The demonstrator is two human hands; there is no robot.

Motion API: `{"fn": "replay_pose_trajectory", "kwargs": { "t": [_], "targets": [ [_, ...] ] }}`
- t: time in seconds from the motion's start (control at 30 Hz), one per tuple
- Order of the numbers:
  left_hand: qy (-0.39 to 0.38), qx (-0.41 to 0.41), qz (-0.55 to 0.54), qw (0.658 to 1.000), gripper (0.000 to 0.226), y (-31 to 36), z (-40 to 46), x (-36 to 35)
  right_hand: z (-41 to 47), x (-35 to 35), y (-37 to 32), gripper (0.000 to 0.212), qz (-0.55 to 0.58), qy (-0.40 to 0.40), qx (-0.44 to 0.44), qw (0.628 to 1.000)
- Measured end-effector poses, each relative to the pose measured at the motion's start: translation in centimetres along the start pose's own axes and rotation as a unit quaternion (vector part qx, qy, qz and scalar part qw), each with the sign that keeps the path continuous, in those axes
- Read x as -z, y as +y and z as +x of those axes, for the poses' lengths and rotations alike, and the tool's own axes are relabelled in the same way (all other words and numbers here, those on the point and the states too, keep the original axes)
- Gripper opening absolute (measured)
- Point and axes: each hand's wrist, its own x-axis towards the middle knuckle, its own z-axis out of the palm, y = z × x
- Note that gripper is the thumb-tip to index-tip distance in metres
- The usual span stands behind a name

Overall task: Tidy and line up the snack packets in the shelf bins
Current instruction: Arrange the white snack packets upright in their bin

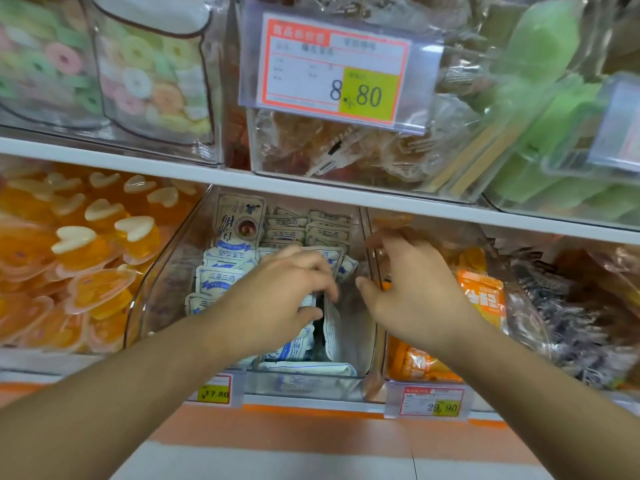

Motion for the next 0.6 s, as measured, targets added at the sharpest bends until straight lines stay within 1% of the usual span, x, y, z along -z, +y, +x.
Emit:
{"fn": "replay_pose_trajectory", "kwargs": {
  "t": [0.07,0.2,0.23,0.33,0.5,0.6],
  "targets": [
    [-0.041,0.003,-0.024,0.999,0.019,0.0,0.6,-0.2,-0.2,-0.2,0.2,0.041,0.014,0.001,-0.010,1.000],
    [-0.099,0.004,-0.021,0.995,0.017,0.4,1.5,-1.0,-0.2,-0.4,0.5,0.038,0.031,0.005,-0.011,0.999],
    [-0.118,0.007,-0.025,0.993,0.019,0.4,1.6,-1.0,-0.2,-0.4,0.6,0.038,0.035,0.007,-0.010,0.999],
    [-0.151,0.004,-0.001,0.989,0.037,0.2,1.8,-0.8,-0.1,-0.3,0.9,0.039,0.047,0.010,-0.006,0.999],
    [-0.129,-0.018,-0.015,0.991,0.023,-0.1,1.7,-1.4,-0.1,-0.4,1.0,0.038,0.054,0.011,-0.006,0.998],
    [-0.065,-0.004,-0.036,0.997,0.013,0.1,1.8,-1.6,0.0,-0.4,1.1,0.038,0.045,0.011,-0.002,0.999]
  ]
}}
